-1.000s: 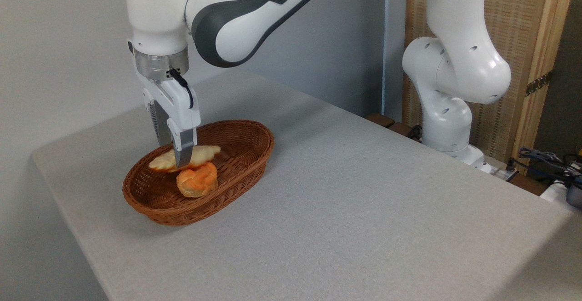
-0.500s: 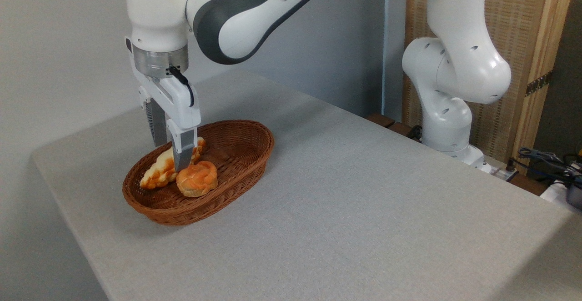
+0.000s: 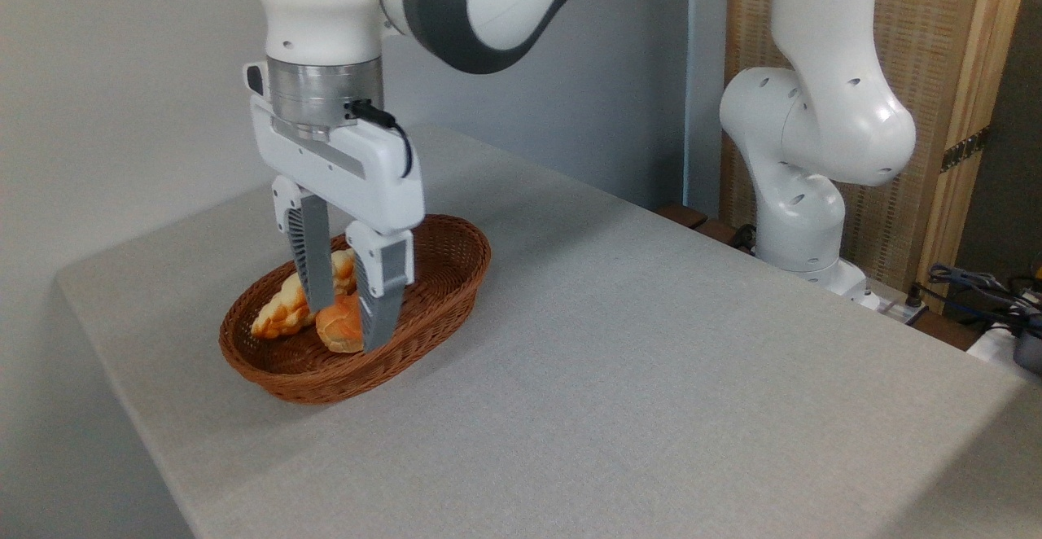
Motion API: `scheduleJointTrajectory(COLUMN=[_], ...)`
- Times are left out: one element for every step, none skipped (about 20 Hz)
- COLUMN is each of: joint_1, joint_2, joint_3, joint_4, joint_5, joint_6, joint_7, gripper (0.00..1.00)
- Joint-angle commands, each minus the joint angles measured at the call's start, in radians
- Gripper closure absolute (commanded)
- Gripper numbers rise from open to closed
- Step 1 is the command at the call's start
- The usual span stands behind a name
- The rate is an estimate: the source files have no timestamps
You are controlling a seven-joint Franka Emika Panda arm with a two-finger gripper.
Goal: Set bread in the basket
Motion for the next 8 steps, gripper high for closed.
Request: scheduleJointTrajectory(joint_1=[-0.011, -0.011, -0.011, -0.011, -0.009, -0.009, -0.009, -0.011], joint_2=[-0.045, -0.051, -0.057, -0.061, -0.062, -0.062, -0.062, -0.062], joint_3=[0.087, 0.097, 0.104, 0.104, 0.107, 0.110, 0.120, 0.125], joint_4=[-0.001, -0.001, -0.001, -0.001, -0.001, -0.001, -0.001, -0.003], joint_5=[0.035, 0.036, 0.036, 0.036, 0.034, 0.036, 0.036, 0.034], joint_6=[-0.028, -0.028, -0.031, -0.035, -0.047, -0.054, -0.063, -0.064], joint_7=[0.001, 0.001, 0.002, 0.005, 0.010, 0.012, 0.013, 0.016], gripper=[0.00, 0.00, 0.00, 0.00, 0.00, 0.00, 0.00, 0.00])
